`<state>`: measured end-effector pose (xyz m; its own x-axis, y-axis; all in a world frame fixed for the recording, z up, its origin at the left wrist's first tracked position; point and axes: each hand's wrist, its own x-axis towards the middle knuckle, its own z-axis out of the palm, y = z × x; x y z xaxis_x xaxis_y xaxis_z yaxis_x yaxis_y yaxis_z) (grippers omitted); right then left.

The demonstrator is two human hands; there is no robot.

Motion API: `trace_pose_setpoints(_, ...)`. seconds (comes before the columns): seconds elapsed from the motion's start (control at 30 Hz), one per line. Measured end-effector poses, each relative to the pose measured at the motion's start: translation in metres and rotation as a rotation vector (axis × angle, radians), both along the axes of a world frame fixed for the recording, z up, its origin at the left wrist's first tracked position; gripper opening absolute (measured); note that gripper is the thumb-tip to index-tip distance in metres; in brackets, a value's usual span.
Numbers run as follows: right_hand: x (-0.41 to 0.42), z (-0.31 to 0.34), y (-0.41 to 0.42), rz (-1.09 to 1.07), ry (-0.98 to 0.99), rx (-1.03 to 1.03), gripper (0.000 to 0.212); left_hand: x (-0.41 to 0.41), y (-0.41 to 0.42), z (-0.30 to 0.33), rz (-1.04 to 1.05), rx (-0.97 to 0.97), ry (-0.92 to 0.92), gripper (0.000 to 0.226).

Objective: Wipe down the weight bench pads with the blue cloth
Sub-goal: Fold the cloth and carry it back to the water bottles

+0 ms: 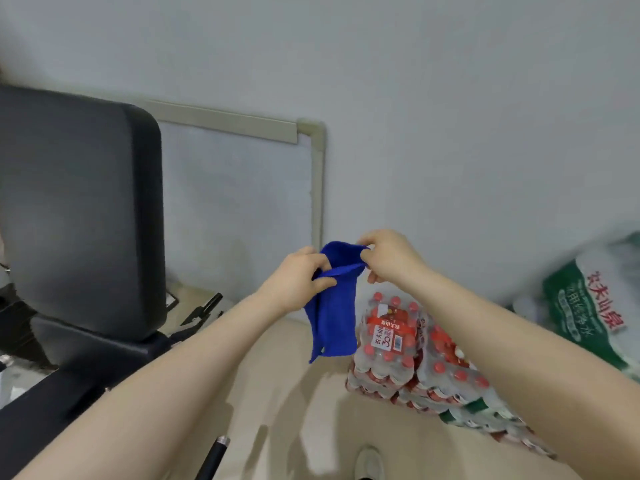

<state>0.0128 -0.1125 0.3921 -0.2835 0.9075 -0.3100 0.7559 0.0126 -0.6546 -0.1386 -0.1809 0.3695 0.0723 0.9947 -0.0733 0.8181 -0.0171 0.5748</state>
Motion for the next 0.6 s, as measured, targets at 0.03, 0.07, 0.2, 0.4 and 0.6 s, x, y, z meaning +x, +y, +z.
trace_pose_setpoints(0.03,0.019,-0.006,0.012,0.035,-0.059,-0.01,0.021,0.006,0.013,-0.007,-0.023,-0.013,-0.005,0.016)
trace_pose_setpoints(0.07,0.03,-0.012,0.019,0.067,-0.113,-0.036,0.024,0.007,0.02,-0.012,-0.052,-0.031,0.003,0.019)
trace_pose_setpoints(0.2,0.084,-0.046,0.069,0.062,-0.238,-0.115,0.032,0.038,0.078,-0.041,-0.173,-0.175,0.03,0.023)
trace_pose_setpoints(0.4,0.12,-0.09,0.13,-0.355,0.261,-0.306,0.034,0.073,0.153,-0.073,-0.121,-0.12,0.027,0.022)
trace_pose_setpoints(0.6,0.162,-0.14,0.143,-0.366,0.209,-0.344,0.02,0.1,0.176,-0.132,-0.116,-0.128,0.031,0.017)
